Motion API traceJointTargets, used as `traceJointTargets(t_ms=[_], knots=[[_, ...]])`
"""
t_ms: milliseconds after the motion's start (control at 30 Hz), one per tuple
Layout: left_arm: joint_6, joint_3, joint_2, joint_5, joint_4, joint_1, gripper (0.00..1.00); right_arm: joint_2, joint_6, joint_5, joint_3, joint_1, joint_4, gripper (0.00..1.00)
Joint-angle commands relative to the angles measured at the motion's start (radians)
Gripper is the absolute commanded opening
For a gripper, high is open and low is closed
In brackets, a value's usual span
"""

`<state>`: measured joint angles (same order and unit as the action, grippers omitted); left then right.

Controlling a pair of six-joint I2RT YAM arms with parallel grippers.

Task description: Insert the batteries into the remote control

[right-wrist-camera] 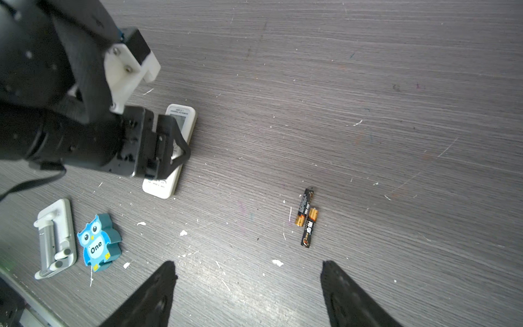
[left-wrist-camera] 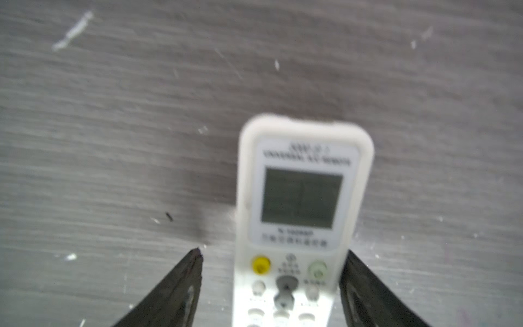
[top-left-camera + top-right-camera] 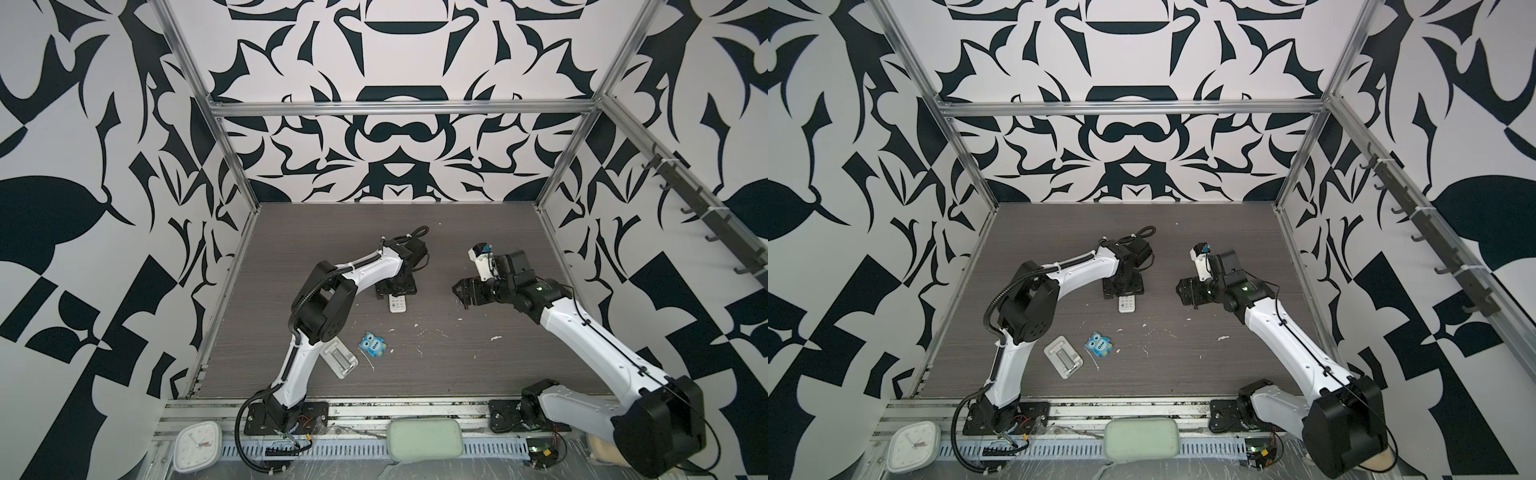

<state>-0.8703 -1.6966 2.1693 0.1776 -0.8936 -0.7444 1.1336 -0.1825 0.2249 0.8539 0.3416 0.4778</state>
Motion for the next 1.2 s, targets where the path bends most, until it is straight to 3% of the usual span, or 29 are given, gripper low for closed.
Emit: traceJointTargets(t_ms=[0,467,900,1067,1167], knots=[[0.007,-0.041,0.031,-0.025,-0.022,0.039,0.77,-0.028,-0.014,0.010,0.025,-0.004,-0.006,0.83],[0.014,-0.216,0.153,-0.027,-0.105,0.050,0.71,-0.031,-0.010,0.016,0.015,-0.004,-0.021,0.83],[0.013,-0.193,0.147,-0.033,-0.089,0.054,0.36,-0.002,-0.025,0.056,0.022,-0.005,-0.020,0.83],[0.023,-0.137,0.072,-0.052,0.011,0.062,0.32,-0.001,-0.026,0.083,0.024,-0.005,-0.032,0.83],[0.055,-0.056,-0.011,-0.112,0.152,0.074,0.32,-0.007,-0.036,0.165,0.025,-0.011,-0.063,0.84]])
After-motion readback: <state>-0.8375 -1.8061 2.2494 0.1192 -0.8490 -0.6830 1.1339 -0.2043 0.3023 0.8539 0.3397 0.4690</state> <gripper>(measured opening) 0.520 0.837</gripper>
